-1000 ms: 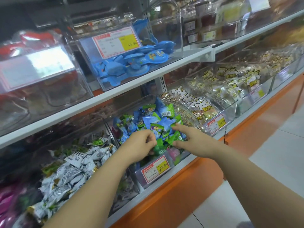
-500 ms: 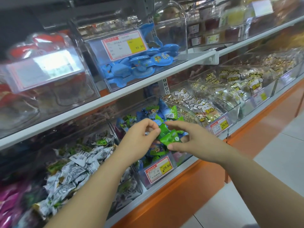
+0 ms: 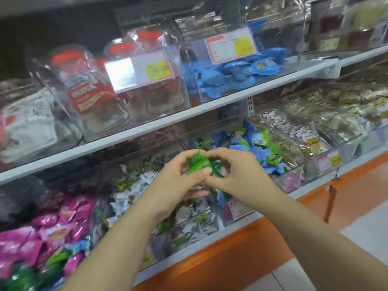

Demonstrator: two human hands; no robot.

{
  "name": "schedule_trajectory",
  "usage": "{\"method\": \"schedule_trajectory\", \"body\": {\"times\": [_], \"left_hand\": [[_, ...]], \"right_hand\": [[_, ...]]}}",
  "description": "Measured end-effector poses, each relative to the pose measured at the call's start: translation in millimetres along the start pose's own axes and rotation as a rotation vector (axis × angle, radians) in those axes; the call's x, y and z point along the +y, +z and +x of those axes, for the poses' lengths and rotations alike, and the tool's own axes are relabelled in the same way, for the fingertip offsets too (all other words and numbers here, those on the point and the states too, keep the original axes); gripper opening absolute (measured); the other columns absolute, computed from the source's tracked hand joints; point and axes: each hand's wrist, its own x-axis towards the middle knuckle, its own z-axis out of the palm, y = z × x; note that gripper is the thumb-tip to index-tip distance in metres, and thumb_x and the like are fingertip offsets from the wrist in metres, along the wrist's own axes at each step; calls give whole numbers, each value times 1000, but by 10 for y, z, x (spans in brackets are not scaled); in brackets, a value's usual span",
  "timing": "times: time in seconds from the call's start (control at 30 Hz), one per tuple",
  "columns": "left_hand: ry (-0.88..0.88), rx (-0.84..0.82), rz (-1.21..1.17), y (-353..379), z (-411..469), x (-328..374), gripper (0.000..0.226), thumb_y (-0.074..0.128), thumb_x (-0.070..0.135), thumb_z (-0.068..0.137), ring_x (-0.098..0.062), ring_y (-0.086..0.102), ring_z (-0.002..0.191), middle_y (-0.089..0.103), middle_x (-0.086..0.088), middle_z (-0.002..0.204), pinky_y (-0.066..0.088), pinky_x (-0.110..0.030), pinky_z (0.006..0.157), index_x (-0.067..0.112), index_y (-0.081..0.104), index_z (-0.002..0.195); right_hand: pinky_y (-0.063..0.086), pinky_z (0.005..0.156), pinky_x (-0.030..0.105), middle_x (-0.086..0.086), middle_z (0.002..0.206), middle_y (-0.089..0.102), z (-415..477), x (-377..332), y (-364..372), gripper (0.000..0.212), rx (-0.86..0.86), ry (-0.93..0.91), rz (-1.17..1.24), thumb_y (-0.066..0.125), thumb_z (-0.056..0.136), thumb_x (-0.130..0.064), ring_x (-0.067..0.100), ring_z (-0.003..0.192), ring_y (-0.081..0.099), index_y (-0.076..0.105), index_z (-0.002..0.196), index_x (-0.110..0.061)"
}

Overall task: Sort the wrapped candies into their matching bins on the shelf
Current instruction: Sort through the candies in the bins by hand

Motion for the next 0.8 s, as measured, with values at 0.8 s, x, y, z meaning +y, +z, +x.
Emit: {"method": "schedule_trajectory", "body": {"times": [0.8], "left_hand": [[249, 950, 994, -2481, -1555, -639, 43, 63, 22, 90, -1, 43, 101, 47, 6, 117, 31, -12, 88, 20, 50, 131]], "right_hand": [[23, 108, 20, -12, 140, 47, 232, -781, 1950, 42, -522, -223, -108, 54, 94, -35, 7, 133, 38, 50, 135, -32]]}}
